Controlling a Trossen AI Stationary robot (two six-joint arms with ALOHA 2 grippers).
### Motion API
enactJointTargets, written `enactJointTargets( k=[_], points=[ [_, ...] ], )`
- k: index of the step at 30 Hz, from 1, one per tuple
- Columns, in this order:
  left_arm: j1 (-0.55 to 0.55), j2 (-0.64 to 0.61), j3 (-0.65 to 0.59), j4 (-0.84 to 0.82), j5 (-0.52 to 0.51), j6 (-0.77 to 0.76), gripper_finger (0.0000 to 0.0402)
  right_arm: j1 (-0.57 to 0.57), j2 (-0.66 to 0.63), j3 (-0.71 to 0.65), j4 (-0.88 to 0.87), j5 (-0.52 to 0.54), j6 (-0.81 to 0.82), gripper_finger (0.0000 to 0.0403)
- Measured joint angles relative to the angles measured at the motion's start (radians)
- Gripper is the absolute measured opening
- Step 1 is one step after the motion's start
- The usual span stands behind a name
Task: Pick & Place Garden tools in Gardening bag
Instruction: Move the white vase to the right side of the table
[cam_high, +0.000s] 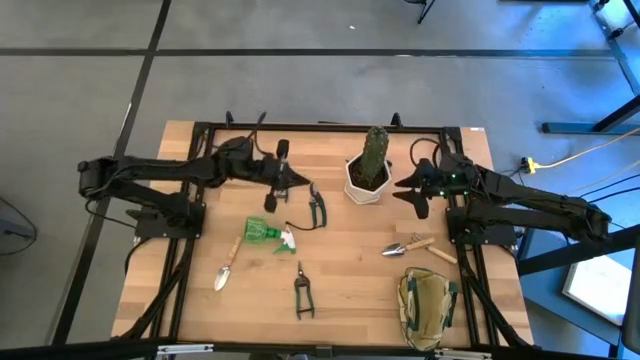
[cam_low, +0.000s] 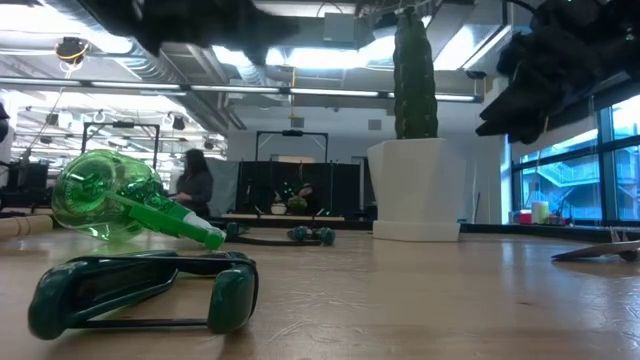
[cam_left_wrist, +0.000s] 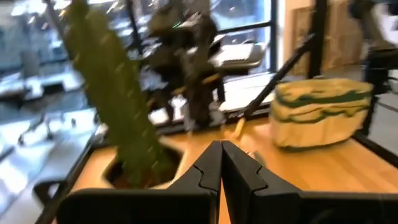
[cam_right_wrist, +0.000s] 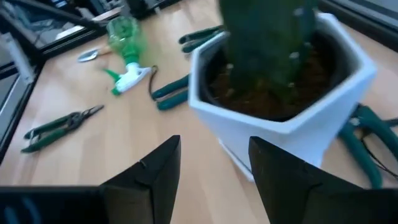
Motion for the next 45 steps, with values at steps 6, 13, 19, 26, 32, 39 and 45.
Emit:
enactJointTargets(
  k=[6,13,19,26,32,39,45],
  points=[
    [0.073,0.082,0.0,-0.005,0.1,-0.027,0.0004,0.096,0.012,-0.009,-0.007,-0.048,0.0,0.0192],
    [0.096,0.142,-0.001,-0.098,0.178,0.001,0.0004,0.202,0.033,-0.01,-0.123,-0.158,0.096,0.0192],
    [0.092,0.156,-0.001,-0.098,0.062,0.034,0.003,0.272,0.036,-0.01,-0.129,-0.081,0.096,0.0192],
    [0.066,0.169,-0.001,-0.103,0.056,0.05,0.0117,0.336,0.046,-0.01,-0.124,0.135,0.037,0.0211],
    [0.036,0.191,-0.001,-0.07,-0.079,0.086,0.0178,0.376,0.091,-0.01,-0.121,0.365,0.045,0.0257],
    [0.059,0.19,-0.001,-0.055,-0.173,0.029,0.0196,0.367,0.109,-0.009,-0.056,0.554,0.337,0.0295],
    [0.054,0.189,-0.001,-0.057,-0.176,0.009,0.0196,0.368,0.11,-0.01,-0.013,0.55,0.393,0.0295]
  ],
)
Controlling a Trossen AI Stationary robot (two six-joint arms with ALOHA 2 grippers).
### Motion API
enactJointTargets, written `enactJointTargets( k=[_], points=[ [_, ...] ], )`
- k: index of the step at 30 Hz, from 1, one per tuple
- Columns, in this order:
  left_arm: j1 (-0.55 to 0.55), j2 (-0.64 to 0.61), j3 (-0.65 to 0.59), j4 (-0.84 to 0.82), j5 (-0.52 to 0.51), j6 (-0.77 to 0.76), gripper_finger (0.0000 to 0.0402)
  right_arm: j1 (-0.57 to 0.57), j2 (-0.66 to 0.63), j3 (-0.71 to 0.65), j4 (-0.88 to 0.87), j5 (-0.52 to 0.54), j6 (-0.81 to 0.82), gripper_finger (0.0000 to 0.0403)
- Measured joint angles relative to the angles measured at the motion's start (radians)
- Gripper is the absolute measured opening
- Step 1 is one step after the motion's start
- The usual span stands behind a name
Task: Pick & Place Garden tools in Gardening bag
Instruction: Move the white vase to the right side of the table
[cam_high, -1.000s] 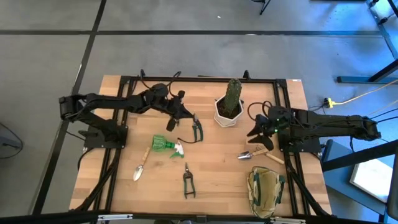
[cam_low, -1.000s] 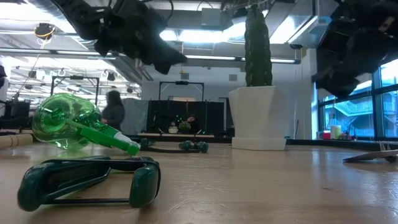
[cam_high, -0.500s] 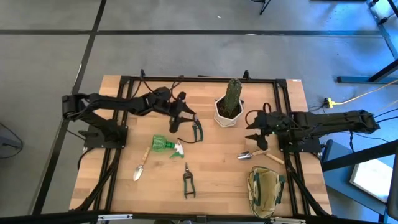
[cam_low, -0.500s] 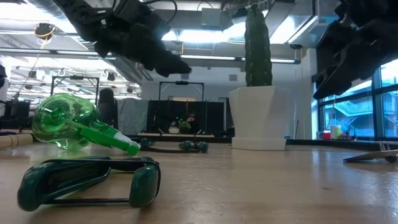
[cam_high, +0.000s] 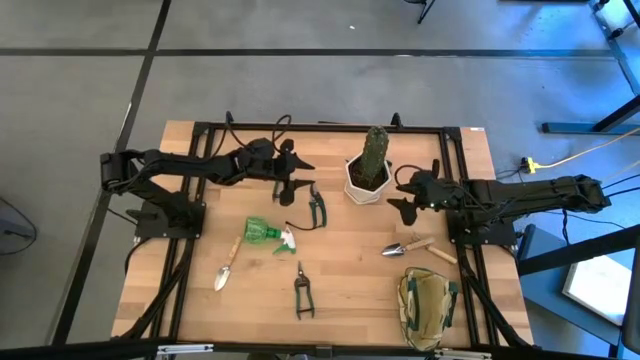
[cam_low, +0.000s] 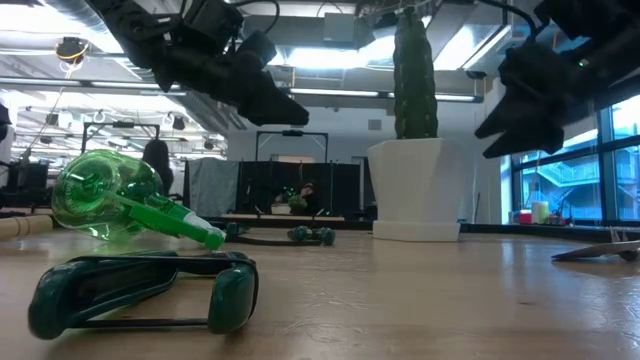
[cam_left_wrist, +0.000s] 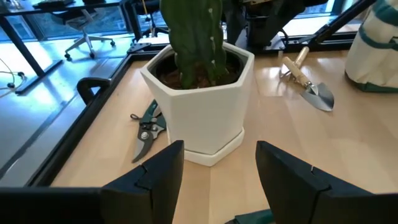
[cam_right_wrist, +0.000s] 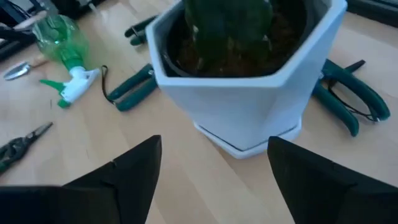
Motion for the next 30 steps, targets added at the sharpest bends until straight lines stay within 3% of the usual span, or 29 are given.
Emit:
enactJointTargets(
  k=[4,8,12,20,25,30],
  points=[
    [-0.001,0.0,0.0,-0.002,-0.002,-0.008,0.0196,-0.006,0.0,0.0,0.043,0.005,0.026,0.0295],
    [-0.001,0.0,0.0,0.0,-0.002,-0.017,0.0196,-0.006,0.0,0.0,0.029,0.015,-0.049,0.0295],
    [-0.001,0.0,0.0,0.002,-0.002,-0.018,0.0196,-0.006,0.0,0.0,0.072,0.099,-0.002,0.0295],
    [0.009,0.009,0.0,0.036,0.001,-0.074,0.0196,-0.006,0.0,0.0,0.032,0.101,-0.195,0.0295],
    [0.006,0.053,-0.001,0.029,0.072,-0.023,0.0196,-0.005,0.0,-0.013,0.044,0.073,-0.277,0.0295],
    [0.029,0.114,-0.001,0.069,0.099,-0.034,0.0196,-0.005,0.0,-0.078,0.056,0.166,-0.265,0.0295]
  ],
)
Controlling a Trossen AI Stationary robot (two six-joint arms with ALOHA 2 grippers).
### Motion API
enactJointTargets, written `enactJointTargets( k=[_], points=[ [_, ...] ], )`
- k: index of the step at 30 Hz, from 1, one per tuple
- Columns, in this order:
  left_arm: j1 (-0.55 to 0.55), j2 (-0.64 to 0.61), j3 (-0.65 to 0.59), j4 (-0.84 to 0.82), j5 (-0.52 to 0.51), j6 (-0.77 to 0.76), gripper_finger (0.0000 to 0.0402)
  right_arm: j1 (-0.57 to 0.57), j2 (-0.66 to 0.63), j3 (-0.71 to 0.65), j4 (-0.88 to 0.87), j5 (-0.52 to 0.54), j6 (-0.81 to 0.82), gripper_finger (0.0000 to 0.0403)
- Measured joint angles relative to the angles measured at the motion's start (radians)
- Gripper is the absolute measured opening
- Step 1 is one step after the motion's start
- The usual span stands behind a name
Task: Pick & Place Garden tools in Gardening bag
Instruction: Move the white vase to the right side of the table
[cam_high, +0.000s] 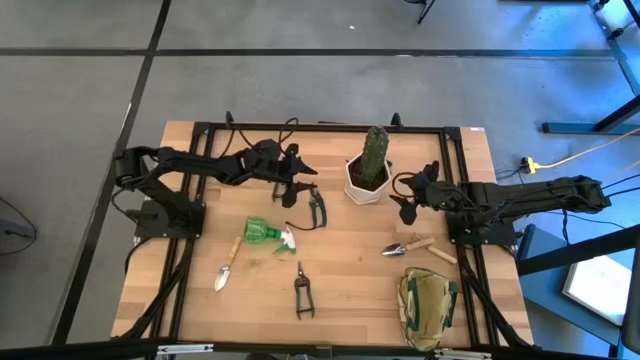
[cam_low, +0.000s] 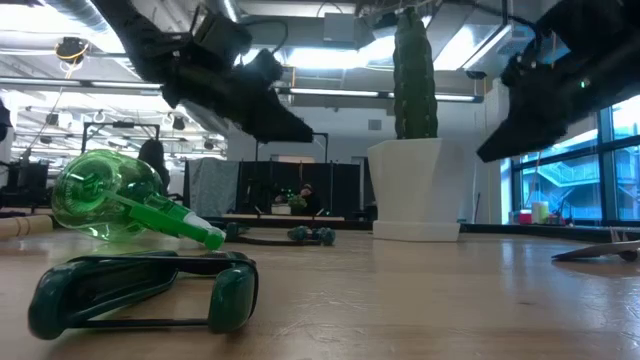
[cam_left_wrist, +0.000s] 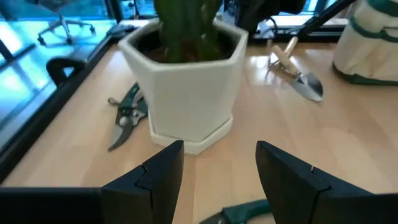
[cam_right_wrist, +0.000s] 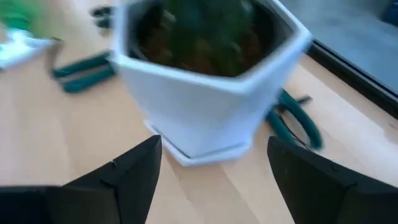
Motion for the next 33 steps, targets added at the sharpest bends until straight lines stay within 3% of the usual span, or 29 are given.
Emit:
enactJointTargets(
  k=[4,8,11,21,30,33],
  points=[
    [0.026,0.049,0.0,0.065,0.068,-0.001,0.0196,0.0,-0.007,-0.046,0.045,0.026,0.03,0.0295],
    [0.045,0.115,0.001,0.196,0.192,0.006,0.0196,0.0,-0.03,-0.086,0.185,-0.127,-0.119,0.0298],
    [0.046,0.171,0.001,0.31,0.227,0.024,0.0196,0.001,-0.045,-0.105,0.279,-0.22,-0.215,0.0302],
    [0.114,0.293,0.038,0.403,0.196,0.047,0.0196,0.0,-0.059,-0.133,0.29,-0.14,-0.165,0.0303],
    [0.173,0.293,0.072,0.401,0.432,0.024,0.0196,0.0,-0.059,-0.134,0.27,-0.172,-0.167,0.0303],
    [0.174,0.293,0.072,0.399,0.414,0.085,0.0196,0.003,-0.059,-0.134,0.268,-0.178,-0.168,0.0303]
  ],
)
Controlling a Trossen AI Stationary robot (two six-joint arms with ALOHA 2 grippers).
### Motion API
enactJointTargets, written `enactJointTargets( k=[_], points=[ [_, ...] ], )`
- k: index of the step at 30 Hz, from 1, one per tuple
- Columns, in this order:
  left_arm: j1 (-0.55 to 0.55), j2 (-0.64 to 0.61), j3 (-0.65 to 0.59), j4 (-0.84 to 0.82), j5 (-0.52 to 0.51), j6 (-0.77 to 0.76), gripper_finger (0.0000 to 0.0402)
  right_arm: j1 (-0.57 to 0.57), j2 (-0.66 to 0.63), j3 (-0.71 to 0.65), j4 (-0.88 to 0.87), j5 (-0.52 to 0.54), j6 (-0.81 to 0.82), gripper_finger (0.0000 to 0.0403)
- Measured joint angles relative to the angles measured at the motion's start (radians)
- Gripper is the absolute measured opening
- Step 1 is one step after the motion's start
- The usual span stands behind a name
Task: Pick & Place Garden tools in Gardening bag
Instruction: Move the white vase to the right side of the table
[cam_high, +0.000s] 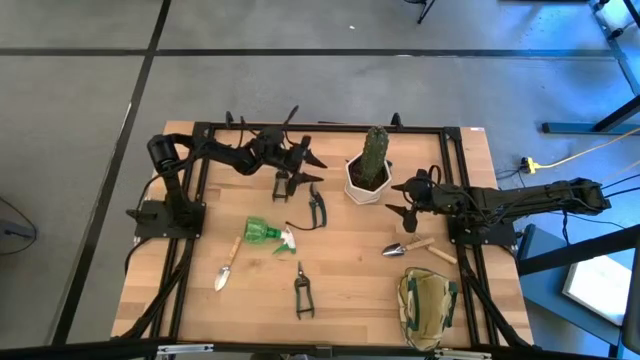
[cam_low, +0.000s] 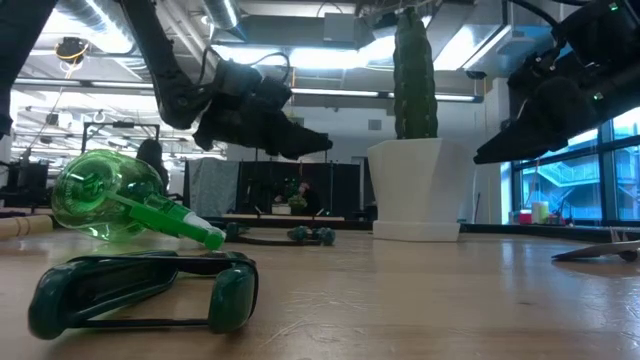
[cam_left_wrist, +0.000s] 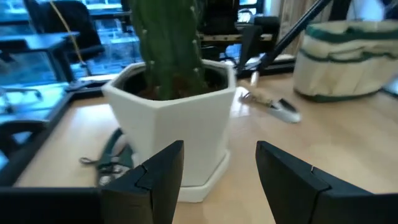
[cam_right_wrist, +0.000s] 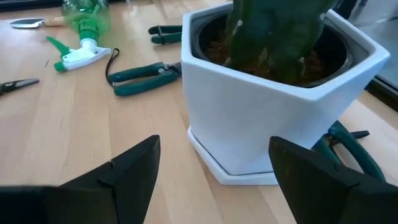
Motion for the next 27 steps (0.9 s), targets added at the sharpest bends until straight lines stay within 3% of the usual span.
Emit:
enactJointTargets(
  k=[6,11,16,21,27],
  points=[
    [0.016,0.0,0.014,-0.014,-0.133,0.025,0.0201,0.007,0.0,0.0,0.0,0.0,0.002,0.0303],
    [0.02,0.0,0.071,-0.107,-0.253,0.031,0.0237,0.007,0.0,0.0,0.0,0.0,0.002,0.0303],
    [0.02,0.0,0.11,-0.199,-0.225,0.049,0.0275,0.007,0.0,0.0,0.0,-0.041,0.002,0.0303],
    [0.019,0.0,0.111,-0.211,-0.218,0.031,0.0286,0.007,0.0,0.0,0.0,-0.041,-0.002,0.0303],
    [0.01,0.009,0.111,-0.219,-0.224,0.021,0.0287,0.007,0.0,0.0,-0.056,0.087,0.01,0.0303]
  ],
)
